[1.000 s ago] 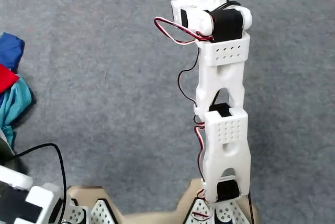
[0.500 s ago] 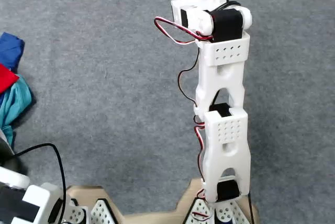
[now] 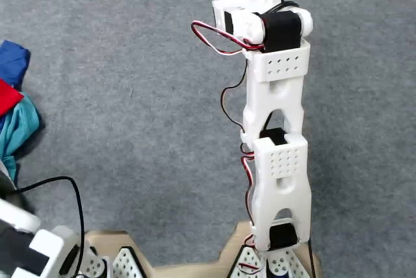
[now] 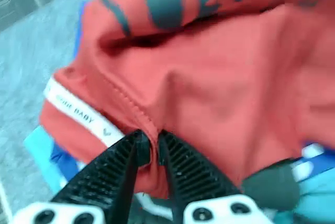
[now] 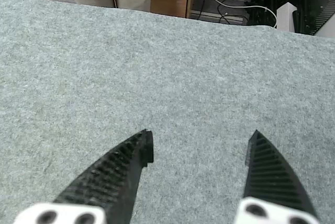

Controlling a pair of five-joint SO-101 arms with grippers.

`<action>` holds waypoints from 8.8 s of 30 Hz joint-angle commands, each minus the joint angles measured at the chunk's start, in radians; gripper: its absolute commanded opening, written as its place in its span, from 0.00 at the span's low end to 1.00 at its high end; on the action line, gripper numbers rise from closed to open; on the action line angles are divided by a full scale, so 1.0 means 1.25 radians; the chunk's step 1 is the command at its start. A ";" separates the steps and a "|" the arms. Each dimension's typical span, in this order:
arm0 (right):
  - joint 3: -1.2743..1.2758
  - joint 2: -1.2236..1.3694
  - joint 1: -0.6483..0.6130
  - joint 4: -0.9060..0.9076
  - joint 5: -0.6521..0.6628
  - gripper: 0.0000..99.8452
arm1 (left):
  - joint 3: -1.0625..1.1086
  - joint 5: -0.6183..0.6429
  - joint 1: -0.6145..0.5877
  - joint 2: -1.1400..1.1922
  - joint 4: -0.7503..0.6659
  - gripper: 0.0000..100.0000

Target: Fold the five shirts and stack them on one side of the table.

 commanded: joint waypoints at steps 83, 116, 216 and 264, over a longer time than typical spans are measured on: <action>1.445 -0.408 -0.195 -0.263 -0.107 0.29 | 0.098 0.060 0.658 -0.145 0.605 0.32; 0.525 -0.390 -0.137 -0.006 0.473 0.01 | -0.253 0.123 0.550 -0.147 0.573 0.32; 1.205 -0.552 0.416 -0.124 0.627 0.45 | -1.571 0.207 0.772 0.931 0.773 0.02; 1.234 -0.668 0.157 -0.015 0.633 0.45 | -0.161 -0.128 0.522 0.285 0.773 0.29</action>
